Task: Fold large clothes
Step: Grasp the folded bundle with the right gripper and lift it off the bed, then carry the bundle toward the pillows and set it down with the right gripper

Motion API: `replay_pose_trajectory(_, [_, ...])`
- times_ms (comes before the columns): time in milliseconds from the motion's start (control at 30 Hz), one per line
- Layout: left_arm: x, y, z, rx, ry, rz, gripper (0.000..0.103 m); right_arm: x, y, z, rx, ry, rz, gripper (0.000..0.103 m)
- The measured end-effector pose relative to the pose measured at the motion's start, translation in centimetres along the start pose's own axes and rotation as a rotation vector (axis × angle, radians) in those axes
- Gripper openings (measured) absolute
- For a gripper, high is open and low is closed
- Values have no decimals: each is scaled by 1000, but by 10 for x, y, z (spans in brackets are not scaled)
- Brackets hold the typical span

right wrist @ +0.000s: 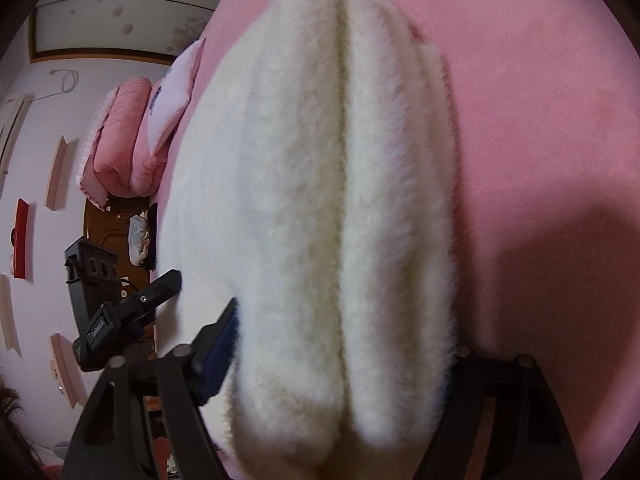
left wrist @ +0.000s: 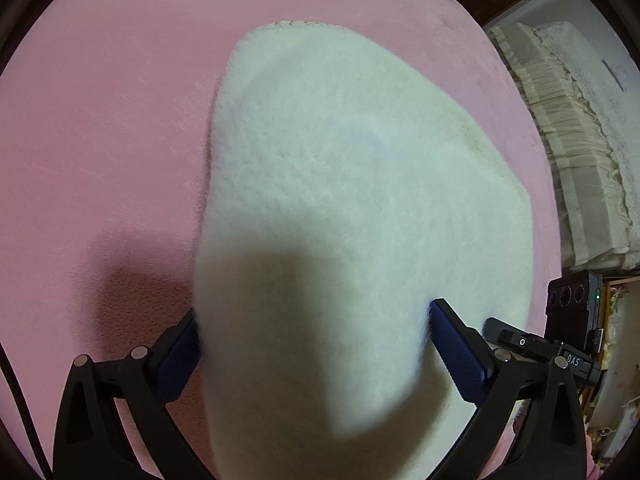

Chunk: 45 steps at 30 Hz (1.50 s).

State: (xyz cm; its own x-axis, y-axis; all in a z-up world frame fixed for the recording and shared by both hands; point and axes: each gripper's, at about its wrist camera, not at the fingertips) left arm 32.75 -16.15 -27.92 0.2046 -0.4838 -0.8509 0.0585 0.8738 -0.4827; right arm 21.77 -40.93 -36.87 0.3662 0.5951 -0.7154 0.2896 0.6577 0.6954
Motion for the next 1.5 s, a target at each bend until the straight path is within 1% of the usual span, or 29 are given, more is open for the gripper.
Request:
replay_pose_trajectory(33, [0, 2, -3, 0, -1, -2, 99, -4, 2, -2, -14, -9, 1, 58])
replay_pose_trajectory(67, [-2, 2, -4, 7, -1, -2, 95, -9, 8, -4, -40, -19, 3, 52])
replay_pose_trajectory(100, [-4, 1, -7, 12, -6, -3, 92, -12, 11, -5, -57, -21, 6, 50])
replay_pose_trajectory(167, [-13, 3, -11, 24, -35, -15, 82, -19, 20, -7, -84, -33, 11, 45])
replay_pose_trajectory(200, [-17, 7, -11, 29, -47, -22, 79, -22, 26, -7, -102, -39, 6, 44])
replay_pose_trajectory(267, [-29, 10, -17, 30, -73, -44, 70, -28, 42, -7, -143, -65, -5, 42])
replay_pose_trajectory(333, [-41, 11, -19, 18, -92, -63, 67, -37, 61, -11, -186, -102, -20, 40])
replay_pose_trajectory(433, [-53, 19, -21, -13, -102, -100, 64, -51, 94, -15, -222, -174, -47, 39])
replay_pose_trajectory(500, [-65, 34, -25, -66, -111, -161, 62, -61, 118, -18, -265, -223, -62, 38])
replay_pose_trajectory(600, [-84, 52, -35, -126, -126, -213, 61, -69, 152, -21, -315, -232, -76, 38])
replay_pose_trajectory(633, [-93, 58, -37, -140, -131, -219, 61, -70, 164, -24, -337, -230, -83, 38])
replay_pose_trajectory(733, [-126, 78, -41, -151, -160, -200, 61, -62, 199, -32, -379, -209, -93, 38])
replay_pose_trajectory(800, [-151, 96, -41, -158, -180, -181, 61, -48, 226, -38, -391, -200, -73, 38])
replay_pose_trajectory(900, [-195, 137, -38, -168, -220, -132, 61, -21, 262, -49, -403, -192, -26, 38])
replay_pose_trajectory(1000, [-246, 186, -29, -168, -269, -46, 61, 24, 311, -61, -427, -180, 25, 38])
replay_pose_trajectory(1033, [-266, 206, -25, -164, -286, -4, 61, 37, 325, -64, -433, -178, 41, 38])
replay_pose_trajectory(1133, [-318, 261, -4, -153, -333, 107, 60, 91, 378, -74, -468, -170, 116, 38])
replay_pose_trajectory(1200, [-350, 296, 11, -151, -368, 181, 60, 136, 418, -77, -493, -165, 182, 38])
replay_pose_trajectory(1233, [-367, 316, 19, -151, -401, 227, 60, 156, 436, -78, -497, -170, 220, 38])
replay_pose_trajectory(1267, [-384, 338, 27, -152, -452, 280, 60, 176, 452, -79, -502, -183, 256, 38])
replay_pose_trajectory(1300, [-393, 354, 34, -149, -493, 327, 60, 190, 464, -80, -518, -201, 282, 38])
replay_pose_trajectory(1367, [-400, 383, 50, -126, -572, 413, 61, 237, 491, -85, -570, -267, 350, 38])
replay_pose_trajectory(1400, [-399, 398, 59, -121, -614, 445, 62, 259, 497, -85, -564, -295, 382, 38])
replay_pose_trajectory(1433, [-393, 416, 68, -131, -660, 461, 62, 283, 498, -84, -540, -315, 410, 38])
replay_pose_trajectory(1467, [-388, 437, 76, -143, -677, 476, 63, 308, 495, -80, -514, -321, 424, 38])
replay_pose_trajectory(1500, [-378, 456, 82, -158, -671, 496, 63, 334, 492, -75, -499, -312, 400, 38])
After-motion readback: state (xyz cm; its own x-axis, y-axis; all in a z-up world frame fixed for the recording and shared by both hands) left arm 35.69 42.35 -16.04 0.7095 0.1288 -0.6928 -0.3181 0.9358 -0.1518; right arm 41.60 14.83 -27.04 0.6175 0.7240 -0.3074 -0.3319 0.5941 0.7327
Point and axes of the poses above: each gripper's, at about its wrist camera, not at the fingertips, and x roughly the way its jaws point, y to its left, z to its top, and after that the axes turned 8 degrees about -y, right-handed
